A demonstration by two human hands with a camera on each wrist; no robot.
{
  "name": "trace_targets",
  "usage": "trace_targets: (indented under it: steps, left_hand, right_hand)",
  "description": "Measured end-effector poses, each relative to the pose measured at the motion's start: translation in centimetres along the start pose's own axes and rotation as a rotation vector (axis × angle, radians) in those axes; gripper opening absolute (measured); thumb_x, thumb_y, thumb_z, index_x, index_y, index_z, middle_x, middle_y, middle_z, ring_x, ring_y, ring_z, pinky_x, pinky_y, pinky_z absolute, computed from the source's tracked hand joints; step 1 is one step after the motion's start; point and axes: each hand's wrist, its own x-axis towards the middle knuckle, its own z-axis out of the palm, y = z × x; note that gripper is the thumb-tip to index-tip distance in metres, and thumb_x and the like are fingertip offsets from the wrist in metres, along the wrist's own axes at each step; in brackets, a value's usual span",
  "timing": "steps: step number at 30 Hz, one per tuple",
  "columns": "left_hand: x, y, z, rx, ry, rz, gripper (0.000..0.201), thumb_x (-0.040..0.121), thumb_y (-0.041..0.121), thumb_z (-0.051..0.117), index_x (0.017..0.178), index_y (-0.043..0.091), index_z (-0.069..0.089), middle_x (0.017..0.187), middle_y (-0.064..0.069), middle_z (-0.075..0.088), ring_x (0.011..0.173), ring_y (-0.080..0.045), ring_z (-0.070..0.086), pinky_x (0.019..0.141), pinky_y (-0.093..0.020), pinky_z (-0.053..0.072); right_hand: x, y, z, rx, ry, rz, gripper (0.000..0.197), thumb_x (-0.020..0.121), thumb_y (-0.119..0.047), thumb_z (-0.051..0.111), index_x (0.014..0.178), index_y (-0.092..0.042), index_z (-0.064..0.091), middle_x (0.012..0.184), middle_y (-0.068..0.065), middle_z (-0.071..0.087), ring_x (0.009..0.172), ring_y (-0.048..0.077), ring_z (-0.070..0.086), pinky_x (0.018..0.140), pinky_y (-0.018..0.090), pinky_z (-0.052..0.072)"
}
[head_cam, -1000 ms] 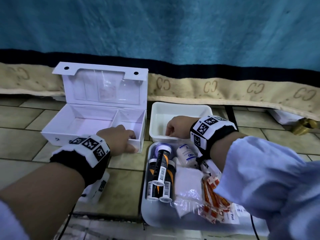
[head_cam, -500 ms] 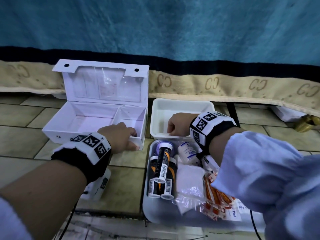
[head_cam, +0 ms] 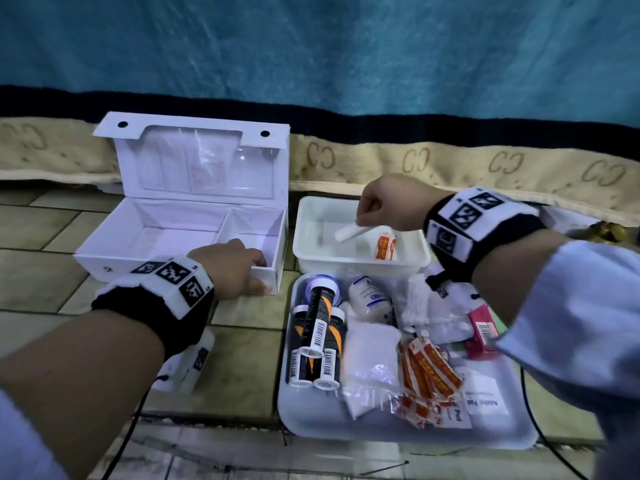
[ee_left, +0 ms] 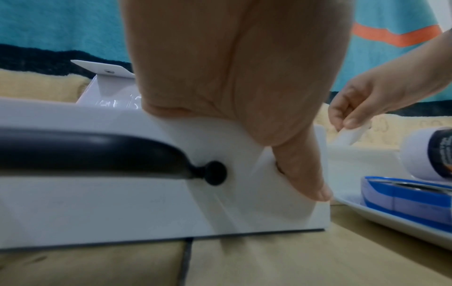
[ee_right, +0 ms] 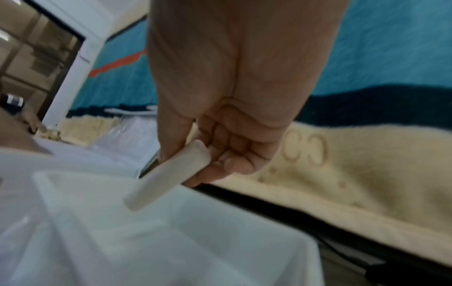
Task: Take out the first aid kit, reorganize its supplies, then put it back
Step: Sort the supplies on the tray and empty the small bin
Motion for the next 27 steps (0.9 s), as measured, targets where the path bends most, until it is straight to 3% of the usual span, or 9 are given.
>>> trace_targets:
  steps: [4,7,11,13,16,20,25,27]
  left_hand:
    - [0.0,0.1,0.0,-0.002,0.012,0.006,0.057,0.086,0.057,0.052,0.135,0.032,0.041,0.134,-0.003,0.041,0.117,-0.024,0.05,0.093,-0.035,0.041]
    - [0.0,0.1,0.0,-0.005,0.011,0.006,0.054,0.086,0.056,0.053,0.134,0.031,0.042,0.133,-0.003,0.042,0.117,-0.023,0.05,0.093,-0.034,0.04]
    - [0.0,0.1,-0.1,-0.022,0.009,0.008,0.052,0.086,0.055,0.054,0.13,0.031,0.045,0.13,-0.002,0.044,0.113,-0.023,0.051,0.091,-0.033,0.041]
    - [0.0,0.1,-0.1,-0.033,0.009,0.005,0.051,0.085,0.055,0.055,0.129,0.03,0.046,0.129,-0.002,0.045,0.112,-0.022,0.052,0.089,-0.032,0.041]
    - [0.0,0.1,-0.1,-0.034,0.0,0.004,0.052,0.085,0.055,0.055,0.129,0.029,0.045,0.127,-0.002,0.045,0.111,-0.022,0.051,0.09,-0.033,0.041]
    - [-0.1,0.1,-0.1,-0.038,-0.003,-0.002,0.051,0.085,0.055,0.055,0.128,0.03,0.046,0.127,-0.002,0.044,0.111,-0.022,0.051,0.093,-0.034,0.041]
    - [-0.2,0.2,-0.2,-0.043,-0.001,-0.003,0.05,0.085,0.054,0.055,0.128,0.029,0.046,0.126,-0.003,0.045,0.111,-0.023,0.051,0.094,-0.035,0.042]
    - [-0.2,0.2,-0.1,-0.041,-0.001,-0.005,0.051,0.085,0.054,0.055,0.129,0.029,0.045,0.127,-0.003,0.045,0.112,-0.023,0.051,0.093,-0.036,0.042]
  right_hand:
    - [-3.3,2.2,-2.5,0.04,0.108,0.065,0.012,0.083,-0.024,0.068,0.089,-0.015,0.069,0.08,-0.002,0.064,0.068,0.013,0.055,0.06,0.023,0.039]
    - [-6.5,4.1,-3.2,0.136,0.233,0.119,0.008,0.08,-0.02,0.072,0.083,-0.013,0.071,0.071,0.003,0.068,0.057,0.012,0.058,0.049,0.01,0.039]
    - [-11.2,5.4,-2.4,0.215,0.253,0.213,0.006,0.077,-0.017,0.074,0.081,-0.02,0.07,0.061,-0.001,0.063,0.043,-0.001,0.051,0.044,0.007,0.037]
    - [-12.8,5.4,-1.2,0.2,0.225,0.231,0.009,0.077,-0.02,0.074,0.083,-0.024,0.069,0.061,-0.01,0.059,0.048,-0.001,0.052,0.048,0.009,0.039]
    - [-13.6,4.7,0.9,0.234,0.211,0.217,0.013,0.076,-0.021,0.075,0.081,-0.027,0.065,0.07,-0.012,0.056,0.059,0.003,0.053,0.048,0.01,0.039]
    - [-12.7,3.6,3.6,0.234,0.193,0.086,0.019,0.073,-0.019,0.078,0.079,-0.025,0.06,0.084,-0.007,0.052,0.074,0.011,0.057,0.065,0.014,0.044]
    - [-12.2,2.6,4.3,0.2,0.022,0.03,0.022,0.076,-0.012,0.075,0.096,-0.017,0.068,0.103,-0.004,0.057,0.088,0.011,0.061,0.081,0.023,0.049]
    - [-12.1,2.8,3.9,0.172,-0.066,0.006,0.024,0.077,-0.015,0.075,0.1,-0.02,0.069,0.105,-0.007,0.059,0.088,0.006,0.057,0.081,0.02,0.048]
